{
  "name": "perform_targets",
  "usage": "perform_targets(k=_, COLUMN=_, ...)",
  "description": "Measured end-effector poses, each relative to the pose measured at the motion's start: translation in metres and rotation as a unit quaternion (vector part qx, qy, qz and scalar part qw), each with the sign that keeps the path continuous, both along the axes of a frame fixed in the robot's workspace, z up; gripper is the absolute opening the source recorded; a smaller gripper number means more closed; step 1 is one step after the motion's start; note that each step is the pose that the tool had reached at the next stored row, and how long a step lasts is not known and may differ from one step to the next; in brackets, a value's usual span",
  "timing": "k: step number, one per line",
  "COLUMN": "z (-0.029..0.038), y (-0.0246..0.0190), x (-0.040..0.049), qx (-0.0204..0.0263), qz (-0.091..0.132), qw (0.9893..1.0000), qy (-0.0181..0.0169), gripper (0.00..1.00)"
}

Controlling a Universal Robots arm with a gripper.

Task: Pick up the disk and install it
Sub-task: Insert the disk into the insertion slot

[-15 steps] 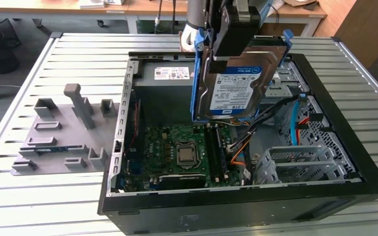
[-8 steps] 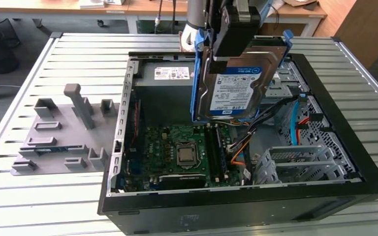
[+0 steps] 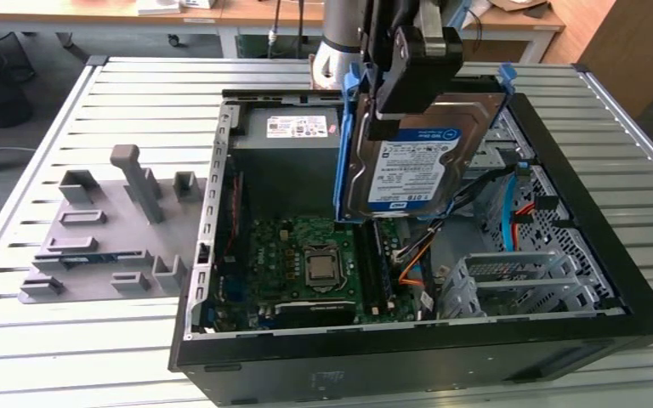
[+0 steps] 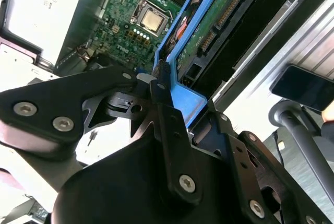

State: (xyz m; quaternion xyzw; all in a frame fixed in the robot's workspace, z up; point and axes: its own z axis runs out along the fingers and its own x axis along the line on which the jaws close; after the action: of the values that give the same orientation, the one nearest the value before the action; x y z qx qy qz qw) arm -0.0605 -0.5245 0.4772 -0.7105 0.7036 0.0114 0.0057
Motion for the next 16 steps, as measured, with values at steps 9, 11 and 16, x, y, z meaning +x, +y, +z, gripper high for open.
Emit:
perform_targets(k=9, z=-0.0030, y=-0.0081, x=0.0231, qx=0.0002, qz=0.000, qw=1.0000, qy=-0.0011, gripper=0.36)
perform_targets(k=11, z=-0.0041, y=-0.0084, x=0.0287, qx=0.0002, qz=0.000, qw=1.0000, qy=-0.0011, gripper=0.36)
perform_targets(k=16, z=-0.0065, y=-0.0115, x=0.0312, qx=0.0001, qz=0.000, qw=1.0000, qy=-0.0023, gripper=0.36)
